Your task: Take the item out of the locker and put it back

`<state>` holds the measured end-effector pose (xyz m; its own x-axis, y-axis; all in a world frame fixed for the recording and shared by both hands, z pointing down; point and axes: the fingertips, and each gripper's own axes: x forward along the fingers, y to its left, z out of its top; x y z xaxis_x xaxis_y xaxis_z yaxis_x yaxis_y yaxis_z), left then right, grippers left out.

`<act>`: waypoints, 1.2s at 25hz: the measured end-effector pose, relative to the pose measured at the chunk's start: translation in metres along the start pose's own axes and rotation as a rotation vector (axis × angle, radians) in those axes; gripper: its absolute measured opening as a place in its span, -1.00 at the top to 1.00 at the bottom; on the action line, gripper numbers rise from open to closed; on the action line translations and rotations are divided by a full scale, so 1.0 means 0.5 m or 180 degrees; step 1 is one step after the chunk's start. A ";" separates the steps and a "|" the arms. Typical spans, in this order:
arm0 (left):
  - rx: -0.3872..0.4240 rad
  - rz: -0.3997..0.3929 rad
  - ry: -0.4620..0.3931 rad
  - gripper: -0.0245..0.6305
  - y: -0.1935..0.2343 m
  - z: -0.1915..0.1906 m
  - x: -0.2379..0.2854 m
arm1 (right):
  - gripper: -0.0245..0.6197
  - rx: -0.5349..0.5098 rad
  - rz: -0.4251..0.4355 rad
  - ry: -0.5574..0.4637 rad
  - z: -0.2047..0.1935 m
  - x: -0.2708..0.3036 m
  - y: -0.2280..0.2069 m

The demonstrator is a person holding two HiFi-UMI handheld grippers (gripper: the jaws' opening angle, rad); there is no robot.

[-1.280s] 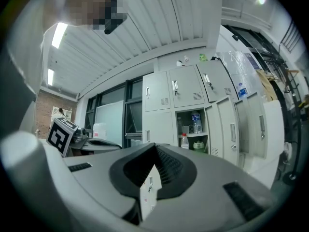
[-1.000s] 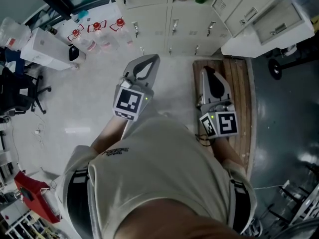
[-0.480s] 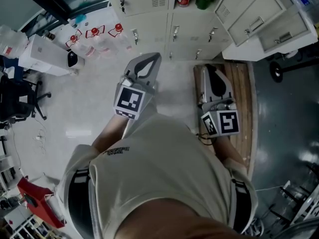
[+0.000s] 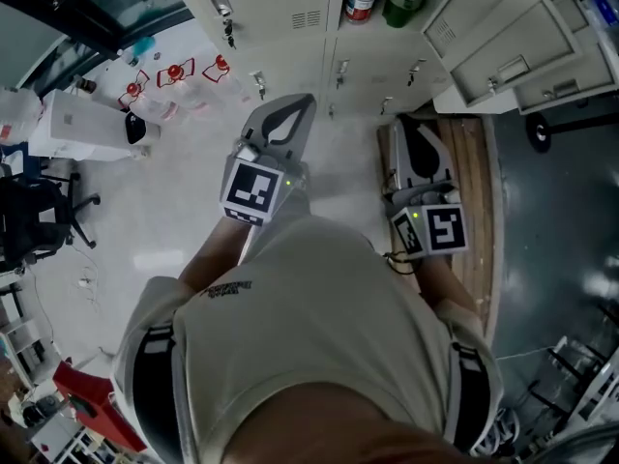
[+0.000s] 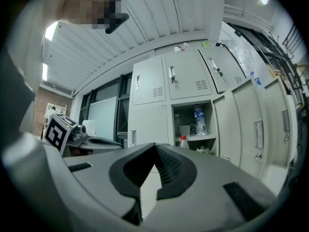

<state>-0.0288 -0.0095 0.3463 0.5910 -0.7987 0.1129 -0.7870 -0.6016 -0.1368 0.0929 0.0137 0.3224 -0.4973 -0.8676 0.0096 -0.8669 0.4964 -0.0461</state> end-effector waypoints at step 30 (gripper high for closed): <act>-0.0004 -0.0727 -0.0223 0.89 0.191 0.047 0.236 | 0.91 -0.0035 -0.0557 0.0012 0.036 0.288 -0.101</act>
<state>-0.0299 -0.1613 0.3236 0.7645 -0.6406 0.0721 -0.6317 -0.7667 -0.1144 0.0657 -0.1368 0.3084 -0.3389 -0.9406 0.0202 -0.9405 0.3382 -0.0324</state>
